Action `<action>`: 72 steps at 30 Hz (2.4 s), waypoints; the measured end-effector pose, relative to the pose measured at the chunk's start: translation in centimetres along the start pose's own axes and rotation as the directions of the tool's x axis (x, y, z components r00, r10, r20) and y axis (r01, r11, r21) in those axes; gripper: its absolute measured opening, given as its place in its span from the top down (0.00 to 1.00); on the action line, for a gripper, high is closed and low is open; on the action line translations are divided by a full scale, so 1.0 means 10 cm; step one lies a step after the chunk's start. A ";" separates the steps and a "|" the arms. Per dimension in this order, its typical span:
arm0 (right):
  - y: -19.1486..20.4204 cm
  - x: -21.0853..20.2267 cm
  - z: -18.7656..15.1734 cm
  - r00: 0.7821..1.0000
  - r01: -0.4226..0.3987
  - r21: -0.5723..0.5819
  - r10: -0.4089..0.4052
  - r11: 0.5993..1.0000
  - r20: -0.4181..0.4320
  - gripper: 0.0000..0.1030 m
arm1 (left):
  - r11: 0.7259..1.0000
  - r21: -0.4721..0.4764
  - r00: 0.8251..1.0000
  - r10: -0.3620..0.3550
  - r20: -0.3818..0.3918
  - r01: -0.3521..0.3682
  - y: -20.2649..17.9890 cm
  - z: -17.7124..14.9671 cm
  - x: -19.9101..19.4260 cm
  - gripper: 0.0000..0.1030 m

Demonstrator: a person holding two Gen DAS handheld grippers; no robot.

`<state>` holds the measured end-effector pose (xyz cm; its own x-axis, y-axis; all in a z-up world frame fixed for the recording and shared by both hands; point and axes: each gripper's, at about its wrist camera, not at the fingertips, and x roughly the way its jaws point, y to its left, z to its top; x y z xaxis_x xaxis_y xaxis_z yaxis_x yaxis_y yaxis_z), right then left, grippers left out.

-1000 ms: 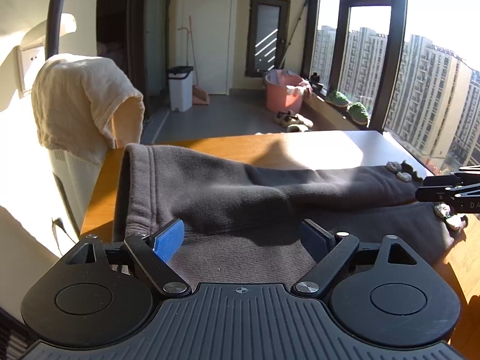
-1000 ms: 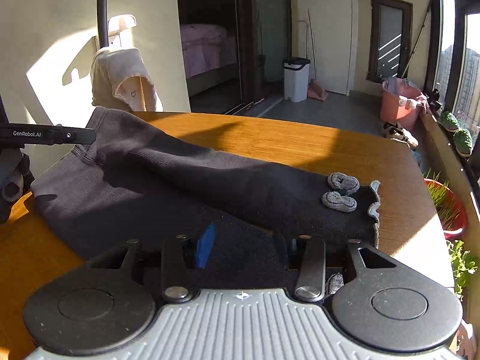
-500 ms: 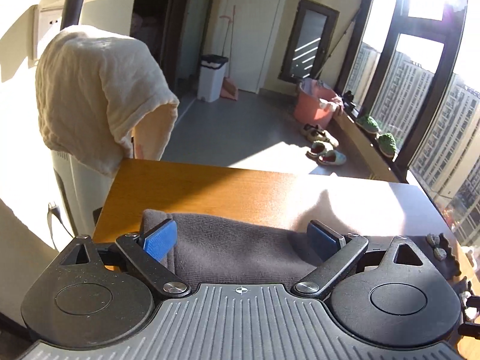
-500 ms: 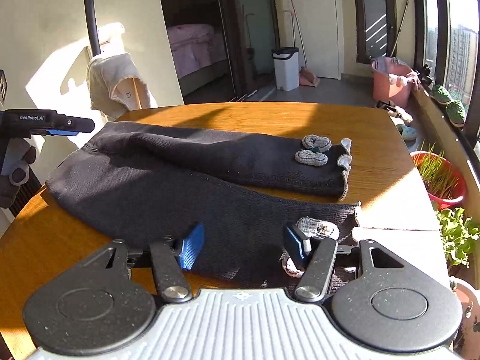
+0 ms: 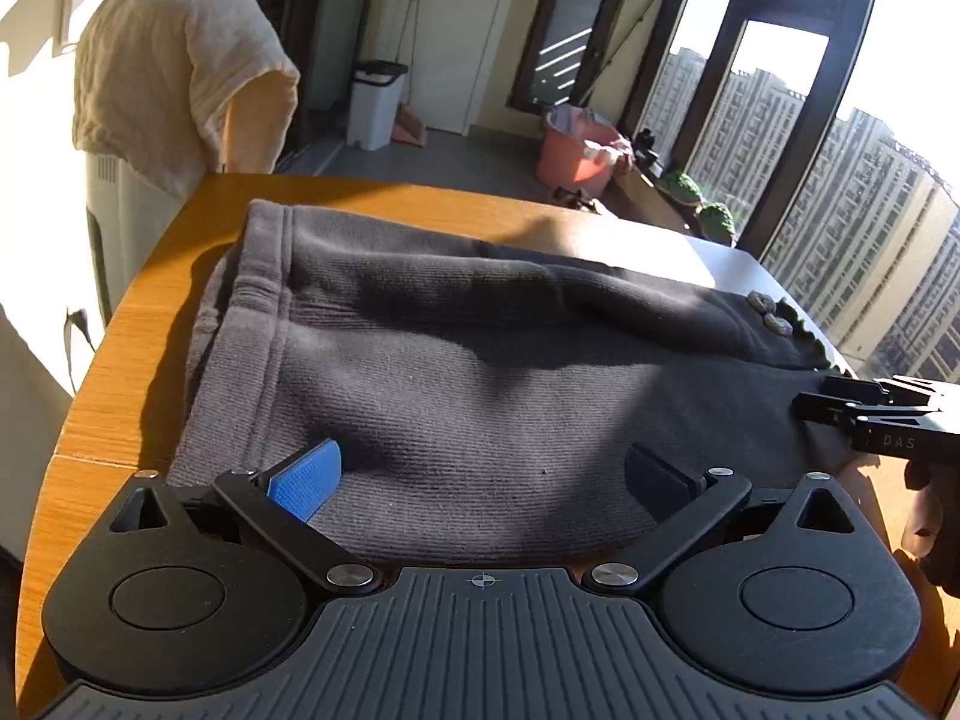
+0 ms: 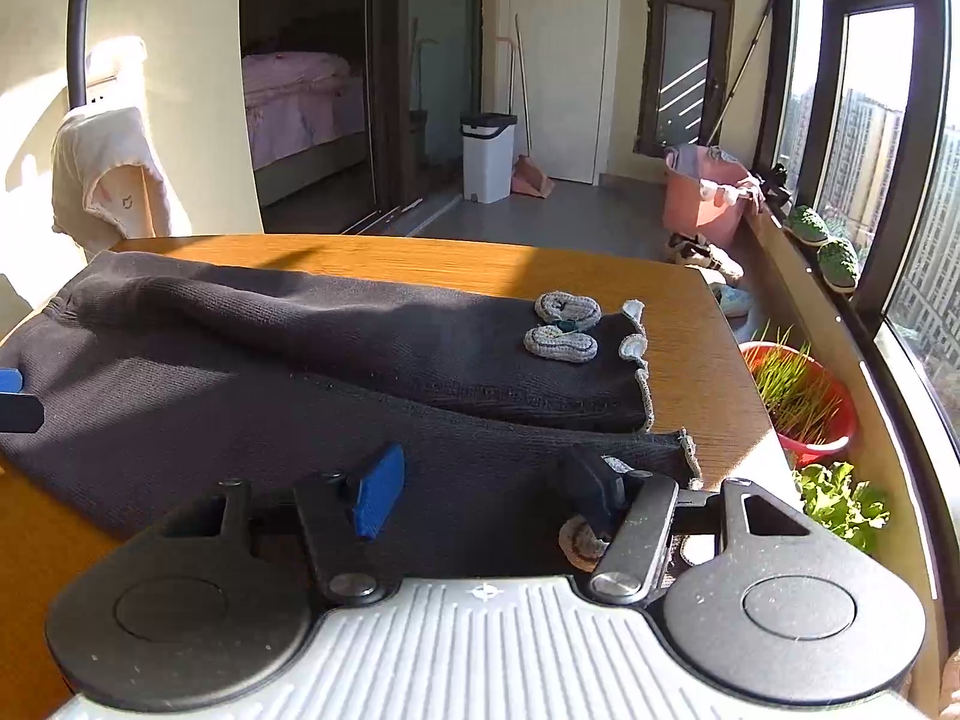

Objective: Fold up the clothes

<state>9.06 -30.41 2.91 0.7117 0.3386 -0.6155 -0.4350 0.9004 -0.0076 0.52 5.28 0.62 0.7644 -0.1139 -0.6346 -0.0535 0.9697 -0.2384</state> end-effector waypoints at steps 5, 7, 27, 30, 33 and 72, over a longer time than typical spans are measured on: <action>0.05 -0.05 -0.03 1.000 0.002 -0.014 -0.002 1.000 -0.003 0.37 | 0.990 0.101 0.995 0.101 0.018 -0.103 -0.28 -0.02 0.16 0.00; 0.12 -0.13 -0.11 1.000 -0.010 -0.035 0.010 0.999 0.003 0.34 | 0.983 0.129 0.992 0.128 0.015 -0.129 -0.35 -0.08 0.12 0.00; 0.77 -0.93 -0.62 0.993 0.090 -0.023 -0.087 0.996 0.085 0.00 | 0.960 0.078 0.960 0.260 0.101 -0.268 -0.63 -0.50 -0.37 0.00; 0.76 -0.93 -0.65 0.996 0.090 0.058 -0.092 0.994 0.017 0.00 | 0.957 0.076 0.960 0.279 0.041 -0.281 -0.70 -0.54 -0.34 0.00; 0.78 -0.86 -0.69 0.989 0.131 0.107 -0.122 0.986 -0.080 0.00 | 0.949 0.072 0.952 0.305 0.017 -0.305 -0.74 -0.57 -0.33 0.00; 0.87 -1.02 -0.86 0.989 0.142 0.138 -0.134 0.980 -0.068 0.00 | 0.950 0.063 0.952 0.305 0.021 -0.306 -0.84 -0.73 -0.46 0.00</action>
<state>-6.70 -28.41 2.35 0.7240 0.1958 -0.6614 -0.2490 0.9684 0.0142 -7.27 -3.96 0.22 0.7251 0.1918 -0.6614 -0.2442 0.9696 0.0136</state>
